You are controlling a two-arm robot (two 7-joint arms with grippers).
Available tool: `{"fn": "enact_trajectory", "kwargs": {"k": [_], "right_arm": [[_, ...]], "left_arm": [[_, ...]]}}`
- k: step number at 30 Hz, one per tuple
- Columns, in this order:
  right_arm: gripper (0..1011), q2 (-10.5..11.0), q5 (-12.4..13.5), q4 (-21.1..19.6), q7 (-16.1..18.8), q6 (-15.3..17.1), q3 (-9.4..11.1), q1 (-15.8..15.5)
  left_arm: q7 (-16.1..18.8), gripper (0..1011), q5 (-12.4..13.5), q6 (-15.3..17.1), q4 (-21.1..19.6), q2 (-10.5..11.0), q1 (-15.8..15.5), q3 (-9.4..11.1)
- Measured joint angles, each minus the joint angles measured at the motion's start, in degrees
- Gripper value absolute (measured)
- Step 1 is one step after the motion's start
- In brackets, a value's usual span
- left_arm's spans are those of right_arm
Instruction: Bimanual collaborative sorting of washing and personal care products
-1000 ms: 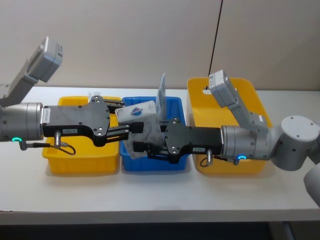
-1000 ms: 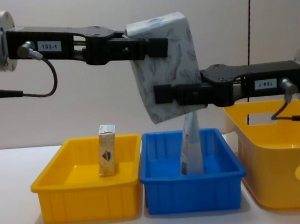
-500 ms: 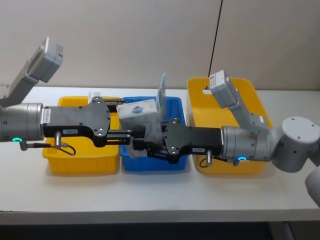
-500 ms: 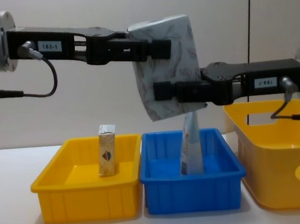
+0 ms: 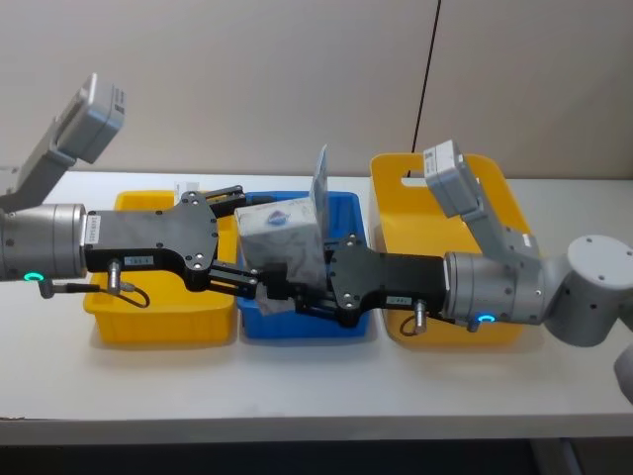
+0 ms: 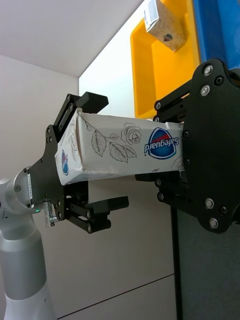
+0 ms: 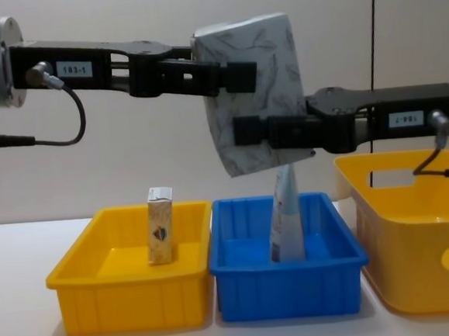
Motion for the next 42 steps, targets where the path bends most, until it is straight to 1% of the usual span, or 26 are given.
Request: {"fn": "enact_trajectory", "kwargs": {"k": [4,9,10,11,12,14,16,19,20,23,27,30,34,35,38,42], "right_arm": [[374,0.79,0.45,-0.86,-0.24,0.09,0.33,-0.51],[375,2.32,1.21,-2.37,-0.79,0.24,1.09,-1.5],[375,2.92,1.47,-2.86,-0.99,0.29,1.47,-1.86],[375,2.92,1.47,-2.86,-0.99,0.29,1.47,-1.86],[375,3.58,1.77,-3.37,-1.22,0.31,1.9,-2.26],[374,4.19,2.04,-3.84,-1.48,0.32,2.31,-2.66],[375,5.44,2.61,-4.78,-2.11,0.3,3.13,-3.49],[375,6.47,3.01,-5.51,-2.67,0.25,3.91,-4.2],[374,7.19,3.3,-5.96,-3.17,0.19,4.41,-4.75],[374,8.09,3.67,-6.71,-3.97,0.11,5.2,-5.41],[374,9.48,4.09,-7.65,-5.69,-0.06,6.49,-6.63],[374,10.66,4.24,-8.48,-7.8,-0.26,7.59,-7.72],[374,11.6,4.21,-9.13,-10.2,-0.42,8.58,-8.77],[374,11.6,4.21,-9.13,-10.2,-0.42,8.58,-8.77],[375,12.28,3.86,-9.59,-12.84,-0.54,9.42,-9.76],[375,12.68,2.99,-9.95,-15.89,-0.57,10.13,-10.65]], "left_arm": [[0.0,1001,0.0,0.0,0.01,0.0,0.0,0.0],[0.0,1001,0.0,0.0,0.02,0.0,0.0,0.0],[0.0,1001,0.0,0.0,0.02,0.0,0.0,-0.01],[0.0,1001,0.0,0.0,0.02,0.0,0.0,0.0],[0.0,1002,0.0,0.0,0.02,0.0,0.0,0.0],[0.01,1002,0.0,0.0,0.01,0.0,0.0,0.0],[0.01,1001,0.0,0.0,0.01,0.0,0.0,0.0],[0.01,1001,0.0,0.0,0.02,0.0,0.0,0.0],[0.01,1002,0.0,0.0,0.01,0.0,0.0,0.0],[0.01,1001,0.0,0.0,0.02,0.0,0.0,0.0],[0.01,1001,0.0,0.0,0.01,0.0,0.0,0.0],[0.01,1001,0.0,0.0,0.01,0.0,0.0,-0.01],[0.01,1001,0.0,0.0,0.01,0.0,0.0,0.0],[0.01,1001,0.0,0.0,0.01,0.0,0.0,0.0],[0.01,1002,0.0,0.0,0.02,0.0,0.0,0.0],[0.01,1002,0.0,0.0,0.02,0.0,0.0,0.0]]}}
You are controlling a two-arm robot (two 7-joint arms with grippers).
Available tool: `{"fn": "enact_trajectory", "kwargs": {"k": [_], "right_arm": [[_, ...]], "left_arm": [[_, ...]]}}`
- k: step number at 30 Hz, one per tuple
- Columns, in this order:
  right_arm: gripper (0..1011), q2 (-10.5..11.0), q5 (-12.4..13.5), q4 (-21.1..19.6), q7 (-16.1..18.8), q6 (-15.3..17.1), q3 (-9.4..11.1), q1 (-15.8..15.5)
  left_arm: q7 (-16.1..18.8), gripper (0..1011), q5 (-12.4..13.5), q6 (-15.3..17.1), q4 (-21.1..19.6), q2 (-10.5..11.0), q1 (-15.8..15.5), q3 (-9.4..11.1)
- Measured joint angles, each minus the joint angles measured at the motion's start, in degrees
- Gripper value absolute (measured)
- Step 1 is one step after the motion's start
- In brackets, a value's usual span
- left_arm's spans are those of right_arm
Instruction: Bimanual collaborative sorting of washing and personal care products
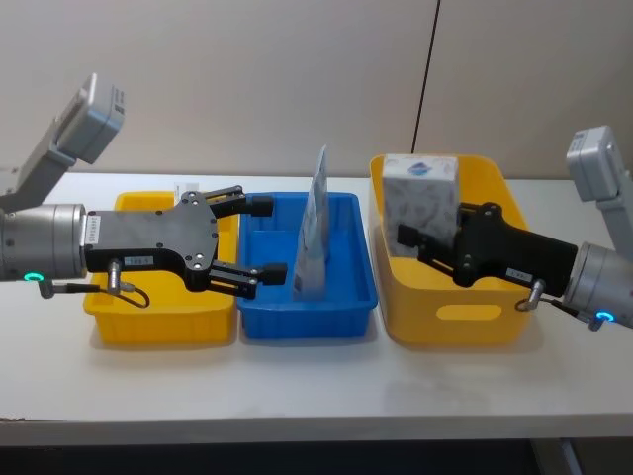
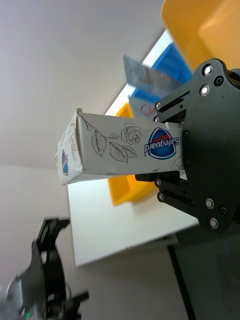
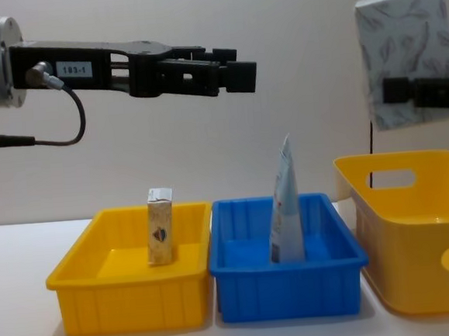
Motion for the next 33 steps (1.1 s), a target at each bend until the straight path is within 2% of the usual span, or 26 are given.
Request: {"fn": "enact_trajectory", "kwargs": {"k": [3,5,6,17,33], "right_arm": [[374,0.1,-0.61,-0.15,-1.69,0.0,0.41,-0.46],[374,0.12,-1.59,-0.28,-4.22,0.0,0.83,-1.01],[374,0.12,-1.59,-0.28,-4.22,0.0,0.83,-1.01],[374,-1.09,-6.51,-0.16,-14.2,0.68,1.72,-2.15],[374,-5.07,-15.19,2.53,-28.5,2.66,1.67,-1.3]], "left_arm": [[0.0,1001,0.0,0.0,0.0,0.0,0.0,0.0],[0.0,1001,0.0,0.0,0.0,0.0,0.0,0.0],[0.0,1001,0.0,0.0,0.0,0.0,0.0,0.0],[0.0,1001,0.0,0.0,0.0,0.0,0.0,0.0],[0.0,1001,0.0,0.0,0.0,0.0,0.0,0.0]]}}
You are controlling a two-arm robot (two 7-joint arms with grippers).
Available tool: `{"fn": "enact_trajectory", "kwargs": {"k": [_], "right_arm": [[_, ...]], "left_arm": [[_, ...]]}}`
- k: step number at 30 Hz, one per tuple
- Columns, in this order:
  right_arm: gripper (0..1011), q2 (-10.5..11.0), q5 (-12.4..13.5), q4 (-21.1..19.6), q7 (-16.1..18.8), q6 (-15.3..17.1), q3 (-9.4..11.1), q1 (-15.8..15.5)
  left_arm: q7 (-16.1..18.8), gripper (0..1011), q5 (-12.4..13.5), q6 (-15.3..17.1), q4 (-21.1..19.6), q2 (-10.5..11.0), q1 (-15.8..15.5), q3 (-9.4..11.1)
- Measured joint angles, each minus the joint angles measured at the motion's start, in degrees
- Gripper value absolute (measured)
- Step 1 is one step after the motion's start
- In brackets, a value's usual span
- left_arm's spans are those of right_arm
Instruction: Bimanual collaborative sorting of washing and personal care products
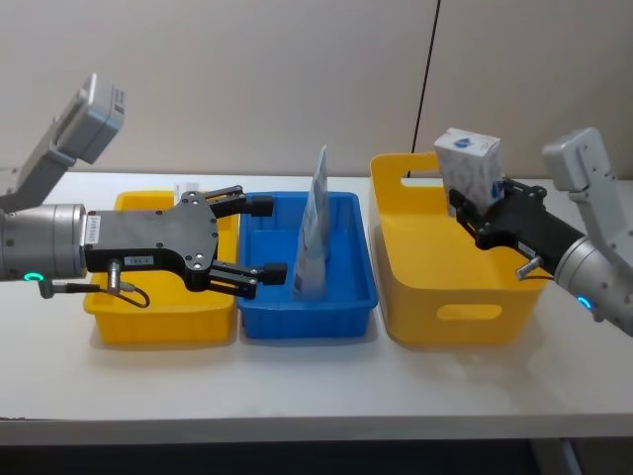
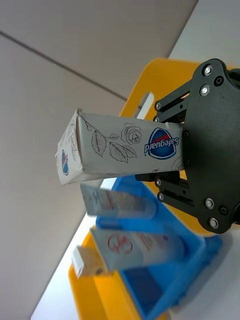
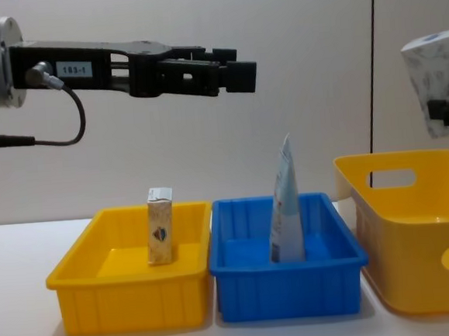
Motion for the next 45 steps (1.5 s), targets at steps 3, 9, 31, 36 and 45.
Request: {"fn": "enact_trajectory", "kwargs": {"k": [3,9,31,36,45], "right_arm": [[374,-1.03,-1.69,0.74,-2.76,0.49,-0.1,0.48],[374,-3.22,-4.88,2.97,-7.98,1.42,-0.25,1.64],[374,-16.59,-12.31,23.02,-21.74,0.62,-0.91,13.66],[375,-19.01,-12.7,27.38,-22.33,-0.27,-1.04,16.08],[374,-23.49,-13.06,35.32,-23.14,-1.41,-1.04,20.3]], "left_arm": [[0.0,1001,0.0,0.0,0.0,0.0,0.0,0.0],[0.0,1001,0.0,0.0,0.0,0.0,0.0,0.0],[0.0,1002,0.0,0.0,0.0,0.01,0.0,0.0],[0.0,1001,0.0,0.0,-0.01,0.01,0.0,0.0],[-0.01,1001,0.0,0.0,-0.01,0.0,0.0,0.0]]}}
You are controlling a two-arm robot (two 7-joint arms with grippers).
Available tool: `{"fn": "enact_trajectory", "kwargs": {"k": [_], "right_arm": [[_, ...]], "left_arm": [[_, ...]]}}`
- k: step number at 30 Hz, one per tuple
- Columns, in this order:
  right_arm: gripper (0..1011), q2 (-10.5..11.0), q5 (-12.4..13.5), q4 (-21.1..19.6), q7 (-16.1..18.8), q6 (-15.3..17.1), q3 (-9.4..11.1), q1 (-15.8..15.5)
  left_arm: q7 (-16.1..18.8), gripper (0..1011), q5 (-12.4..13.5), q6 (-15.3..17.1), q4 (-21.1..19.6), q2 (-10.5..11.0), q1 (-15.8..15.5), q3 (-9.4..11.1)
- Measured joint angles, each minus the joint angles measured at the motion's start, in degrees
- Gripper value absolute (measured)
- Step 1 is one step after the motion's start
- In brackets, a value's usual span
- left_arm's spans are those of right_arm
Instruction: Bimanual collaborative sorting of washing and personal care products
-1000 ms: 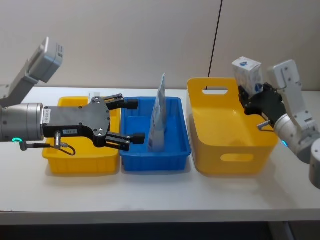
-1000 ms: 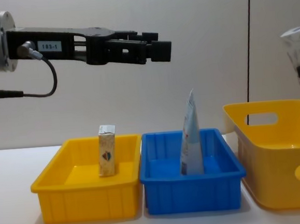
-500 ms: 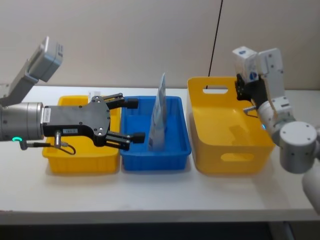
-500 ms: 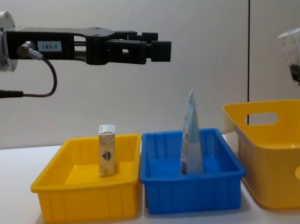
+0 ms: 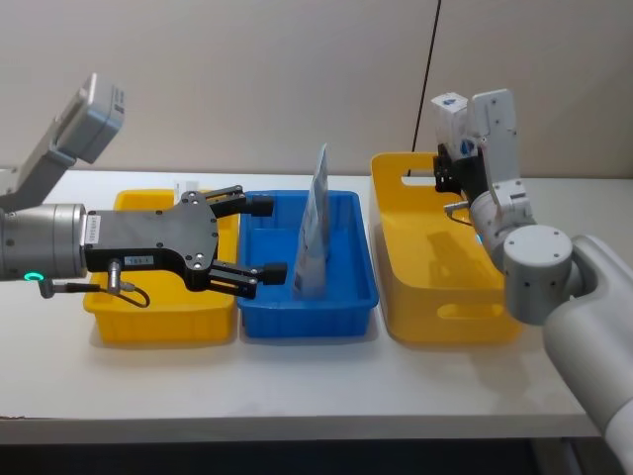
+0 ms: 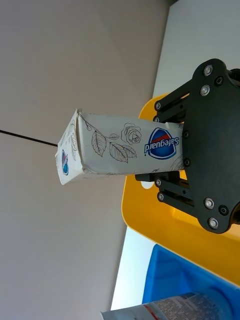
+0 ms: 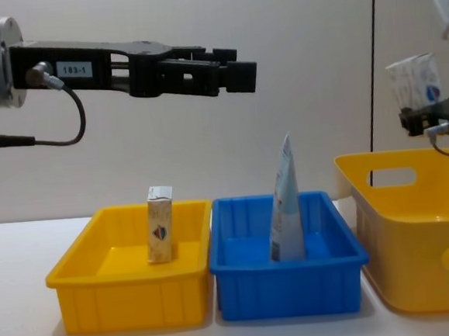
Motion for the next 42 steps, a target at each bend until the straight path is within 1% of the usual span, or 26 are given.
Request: {"fn": "enact_trajectory", "kwargs": {"k": [5,11,12,17,23,24,27,28,30,32,33,34,35,36,37,38,40,41,42], "right_arm": [[374,-2.18,-0.05,3.74,-1.02,-0.33,0.4,1.83],[374,-4.14,-0.05,7.31,-2.38,-0.59,1.02,3.61],[374,-4.14,-0.05,7.31,-2.38,-0.59,1.02,3.61],[375,-5.39,-0.44,10.21,-3.82,-0.87,1.39,5.04],[373,-5.98,-1.23,12.06,-5.52,-0.93,1.56,5.94],[417,-6.02,-1.31,12.16,-5.7,-0.93,1.59,5.99],[482,-6.09,-1.62,12.19,-6.37,-0.72,1.73,6.08],[546,-6.09,-1.71,12.0,-6.57,-0.52,1.82,6.07],[582,-6.06,-1.79,11.63,-6.79,-0.24,1.89,5.98],[670,-5.98,-1.88,10.95,-6.96,0.2,2.07,5.68],[696,-5.93,-1.9,10.54,-7.01,0.35,2.11,5.59],[756,-5.85,-1.93,9.96,-7.11,0.63,2.24,5.35],[756,-5.8,-1.95,9.7,-7.17,0.81,2.29,5.23],[789,-5.73,-1.95,9.32,-7.2,0.96,2.36,5.05],[853,-5.64,-1.96,8.65,-7.23,1.32,2.51,4.77],[853,-5.58,-1.96,8.25,-7.23,1.42,2.57,4.62],[906,-5.46,-1.96,7.52,-7.24,1.84,2.71,4.32],[951,-5.29,-1.95,6.54,-7.23,2.22,2.87,3.93],[968,-5.22,-1.92,6.04,-7.21,2.5,2.95,3.75]], "left_arm": [[0.0,1002,0.0,0.0,0.0,0.0,0.0,0.0],[0.0,1002,0.0,0.0,0.0,0.0,0.0,0.0],[0.0,1002,0.0,0.0,0.0,0.0,0.0,0.0],[0.0,1001,0.0,0.0,0.0,0.0,0.0,0.0],[0.0,1001,0.0,0.0,0.0,0.0,0.0,0.0],[0.0,1002,0.0,0.0,0.0,0.0,0.0,0.0],[0.0,1001,0.0,0.0,0.0,0.0,0.0,0.0],[0.0,1001,0.0,0.0,0.0,0.0,0.0,0.0],[0.0,1002,0.0,0.0,0.0,0.0,0.0,0.0],[0.0,1001,0.0,0.0,0.0,0.0,0.0,0.0],[0.0,1001,0.0,0.0,0.0,0.0,0.0,0.0],[0.0,1001,0.0,0.0,0.0,0.0,0.0,0.0],[0.0,1001,0.0,0.0,0.0,0.0,0.0,0.0],[0.0,1001,0.0,0.0,0.0,0.0,0.0,0.0],[0.0,1001,0.0,0.0,0.01,0.0,0.0,0.0],[0.0,1002,0.0,0.0,0.01,0.0,0.0,0.0],[0.0,1001,0.0,0.0,0.0,0.0,0.0,0.0],[0.0,1001,0.0,0.0,0.0,0.0,0.0,0.0],[0.0,1002,0.0,0.0,0.01,0.0,0.0,0.0]]}}
